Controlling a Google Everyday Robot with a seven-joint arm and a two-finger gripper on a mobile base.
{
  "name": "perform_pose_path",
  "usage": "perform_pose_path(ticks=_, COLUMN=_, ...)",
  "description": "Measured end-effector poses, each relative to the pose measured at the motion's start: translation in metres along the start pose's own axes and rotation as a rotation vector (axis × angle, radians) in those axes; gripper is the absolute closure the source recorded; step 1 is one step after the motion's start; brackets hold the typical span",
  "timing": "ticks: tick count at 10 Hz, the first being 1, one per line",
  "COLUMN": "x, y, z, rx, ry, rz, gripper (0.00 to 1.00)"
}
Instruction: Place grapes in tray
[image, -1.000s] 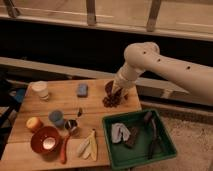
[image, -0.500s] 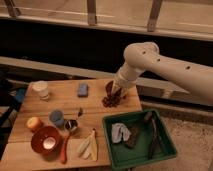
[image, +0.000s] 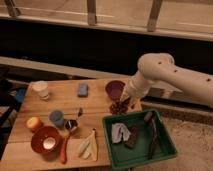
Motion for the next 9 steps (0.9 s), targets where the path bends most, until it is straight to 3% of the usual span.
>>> perform_pose_path(ticks=4, x=0.047, y=-0.092, z=-0.006, rx=0.001, ry=0.039, rz=0.196, gripper=1.00)
perform_pose_path(ticks=9, x=0.049, y=-0.093, z=-0.005, rx=0.004, ry=0.042, rz=0.199, gripper=1.00)
